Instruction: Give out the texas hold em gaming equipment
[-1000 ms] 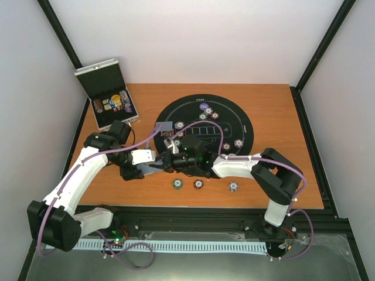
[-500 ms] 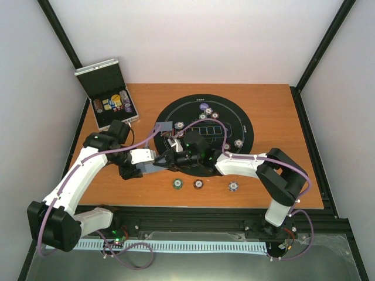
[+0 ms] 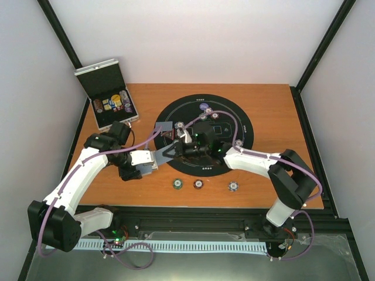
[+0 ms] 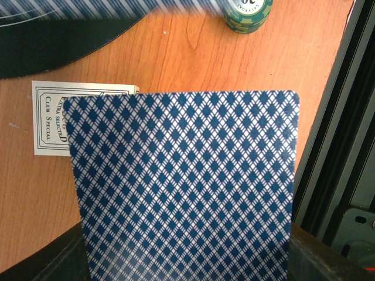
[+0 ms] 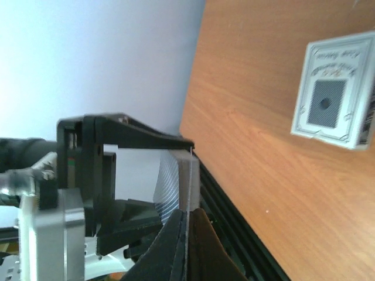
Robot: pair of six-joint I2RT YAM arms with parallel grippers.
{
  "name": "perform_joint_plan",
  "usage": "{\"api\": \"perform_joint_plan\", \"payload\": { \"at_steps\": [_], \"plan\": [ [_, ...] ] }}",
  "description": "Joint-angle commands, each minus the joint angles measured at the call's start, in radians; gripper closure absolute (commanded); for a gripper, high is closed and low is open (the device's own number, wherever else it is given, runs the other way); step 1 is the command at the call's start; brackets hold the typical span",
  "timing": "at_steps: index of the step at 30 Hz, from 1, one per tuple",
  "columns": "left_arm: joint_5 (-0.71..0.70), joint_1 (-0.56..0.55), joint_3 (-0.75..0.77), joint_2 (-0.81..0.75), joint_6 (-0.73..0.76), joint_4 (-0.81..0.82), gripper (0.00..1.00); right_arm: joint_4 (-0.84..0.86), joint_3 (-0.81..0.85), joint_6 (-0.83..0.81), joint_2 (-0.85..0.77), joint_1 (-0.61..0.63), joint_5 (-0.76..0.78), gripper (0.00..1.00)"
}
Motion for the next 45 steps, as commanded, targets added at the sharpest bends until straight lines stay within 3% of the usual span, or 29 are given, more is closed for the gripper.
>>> {"api": "perform_joint_plan", "payload": {
  "at_steps": [1, 6, 10, 17, 21, 24, 27, 32, 36, 45],
  "plan": [
    [0.004, 0.0, 0.007, -0.02, 0.009, 0.001, 0.99, -0.112, 0.023, -0.087, -0.048, -0.097, -0.044, 0.97],
    [0.007, 0.002, 0.02, -0.019, 0.007, -0.021, 0.99, -0.294, 0.143, -0.241, 0.012, -0.284, -0.093, 0.97],
    [0.019, 0.002, 0.03, -0.028, 0.003, -0.034, 0.99, -0.414, 0.345, -0.349, 0.203, -0.458, -0.121, 0.97],
    [0.023, 0.002, 0.02, -0.024, -0.006, -0.045, 0.99, -0.684, 0.946, -0.457, 0.639, -0.587, -0.069, 0.97],
    [0.019, 0.002, 0.024, 0.0, -0.014, -0.045, 0.99, -0.801, 1.329, -0.458, 0.898, -0.594, -0.036, 0.97],
    [0.022, 0.001, 0.043, 0.015, -0.02, -0.055, 0.99, -0.833, 1.51, -0.429, 1.053, -0.62, -0.034, 0.97],
    [0.024, 0.001, 0.054, 0.015, -0.02, -0.061, 0.99, -0.805, 1.541, -0.408, 1.093, -0.627, -0.029, 0.95],
    [0.023, 0.002, 0.047, 0.009, -0.019, -0.066, 0.99, -0.836, 1.533, -0.443, 1.082, -0.633, -0.014, 0.82],
    [0.024, 0.002, 0.043, 0.003, -0.021, -0.069, 0.99, -0.865, 1.499, -0.479, 1.031, -0.638, -0.003, 0.61],
    [0.023, 0.001, 0.033, -0.003, -0.028, -0.067, 0.99, -0.964, 1.406, -0.545, 0.881, -0.665, 0.044, 0.5]
  ]
}}
